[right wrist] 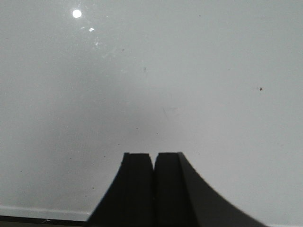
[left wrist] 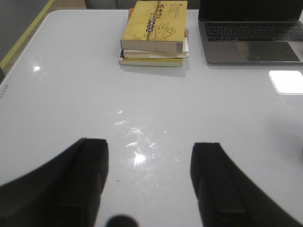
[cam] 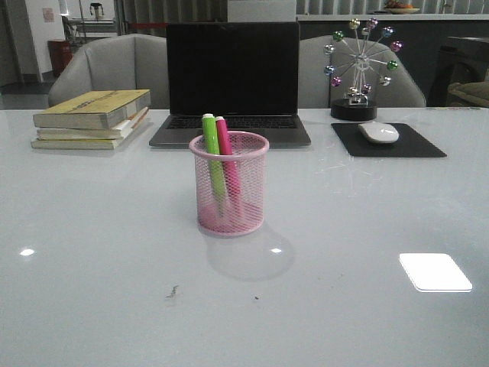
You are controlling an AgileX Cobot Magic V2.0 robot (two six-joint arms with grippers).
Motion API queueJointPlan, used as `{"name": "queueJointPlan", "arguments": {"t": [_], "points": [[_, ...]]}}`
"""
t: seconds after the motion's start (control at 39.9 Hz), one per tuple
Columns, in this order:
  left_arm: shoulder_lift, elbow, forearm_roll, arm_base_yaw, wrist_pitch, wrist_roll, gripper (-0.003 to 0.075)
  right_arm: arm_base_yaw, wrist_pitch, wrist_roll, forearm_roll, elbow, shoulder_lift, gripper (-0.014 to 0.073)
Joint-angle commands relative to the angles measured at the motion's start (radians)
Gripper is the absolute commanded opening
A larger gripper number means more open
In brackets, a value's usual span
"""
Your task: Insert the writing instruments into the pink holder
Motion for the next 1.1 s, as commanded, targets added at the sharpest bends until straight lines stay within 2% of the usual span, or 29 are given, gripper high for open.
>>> {"name": "queueJointPlan", "arguments": {"t": [0.0,0.35,1.0,1.08], "points": [[-0.006,-0.031,-0.017,-0.006,-0.081,-0.009,0.0438,-0.005,-0.046,-0.009,0.003,-0.027,-0.018,0.0055],[-0.004,-0.031,-0.017,-0.006,-0.081,-0.009,0.0438,-0.005,-0.046,-0.009,0.003,-0.027,-0.053,0.0055],[-0.004,-0.031,-0.017,-0.006,-0.081,-0.009,0.0438,-0.005,-0.064,-0.009,0.006,-0.016,-0.515,0.0055],[-0.004,-0.031,-0.017,-0.006,-0.081,-0.009,0.0438,-0.005,-0.143,-0.009,0.015,0.033,-0.569,0.0055]]}}
